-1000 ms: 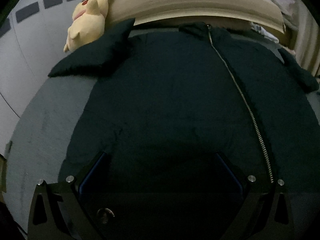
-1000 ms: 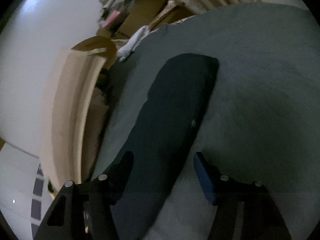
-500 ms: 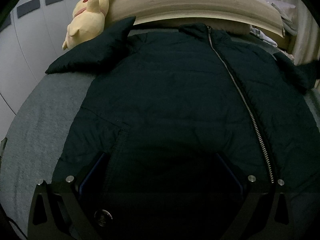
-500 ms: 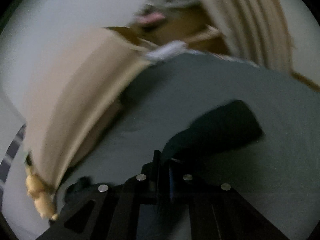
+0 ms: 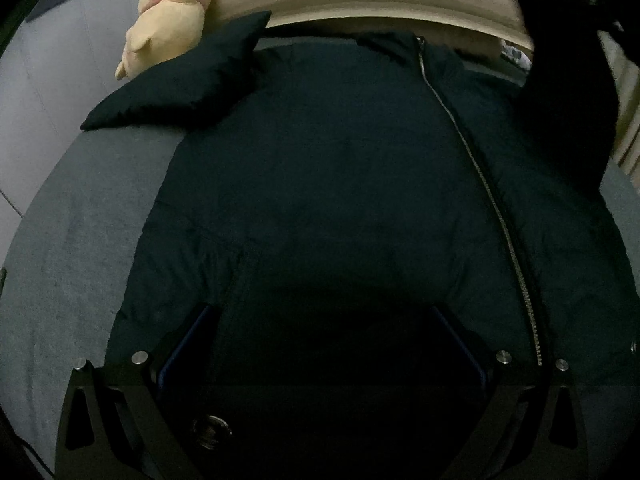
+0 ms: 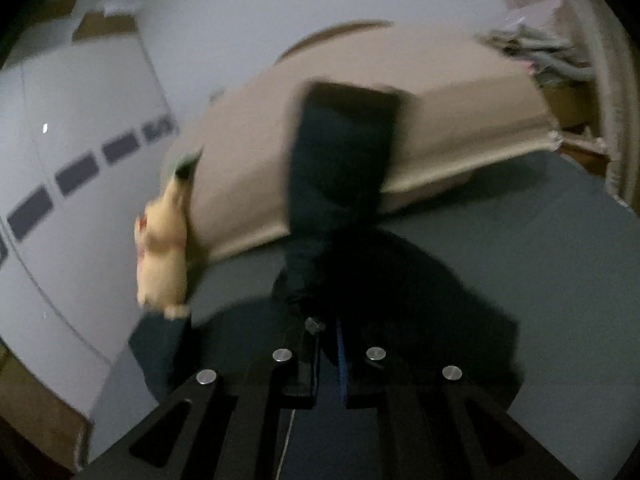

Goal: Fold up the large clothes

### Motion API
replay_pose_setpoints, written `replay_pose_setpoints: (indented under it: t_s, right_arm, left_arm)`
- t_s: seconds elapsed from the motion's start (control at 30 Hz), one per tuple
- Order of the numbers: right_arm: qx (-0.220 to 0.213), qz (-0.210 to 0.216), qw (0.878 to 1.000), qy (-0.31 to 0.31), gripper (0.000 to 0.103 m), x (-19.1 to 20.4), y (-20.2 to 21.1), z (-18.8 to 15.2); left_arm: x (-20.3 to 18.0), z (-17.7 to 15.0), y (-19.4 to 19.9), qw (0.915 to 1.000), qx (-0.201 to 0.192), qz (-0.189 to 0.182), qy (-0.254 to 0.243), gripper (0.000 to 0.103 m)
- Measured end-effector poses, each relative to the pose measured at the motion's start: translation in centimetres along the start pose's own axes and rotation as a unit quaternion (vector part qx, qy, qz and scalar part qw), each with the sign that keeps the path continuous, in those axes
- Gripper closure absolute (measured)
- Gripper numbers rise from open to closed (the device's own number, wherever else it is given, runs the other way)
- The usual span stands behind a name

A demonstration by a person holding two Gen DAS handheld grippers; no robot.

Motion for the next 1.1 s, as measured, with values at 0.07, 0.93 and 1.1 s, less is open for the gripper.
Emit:
replay_pose_setpoints:
  t_s: [0.07,0.93,1.1]
  right_arm:
    - [0.041,0.001,0.999,0.020,0.090,1.5,-2.5,-2.9]
    - [0.034,0.054,0.978,-0.201,0.010,-12.0,6.3,-13.0]
    - [0.029,0.057,0.968,-0.242,0.010,-15.0,7.4,-14.1]
  left_arm:
    - [0.0,0.1,0.2,1.0000,0.008,0.000,-0.002,0.000]
    - [-3.9,13.4,-1.5,0.9467,0.068,-0.262,0.175,0.000]
    - [-6.7,13.3,-5.2,0.9549,0.146,-0.208,0.153,0.094]
Point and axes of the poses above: each gripper's, at about its wrist camera, not at the fingertips, and y roughly against the way its jaws point, x to its left, z to its top, the point moved 4 cm from there along -y, roughly the way its jaws point, and after that the axes turned 1 degree about -x, right-handed, at the moved point
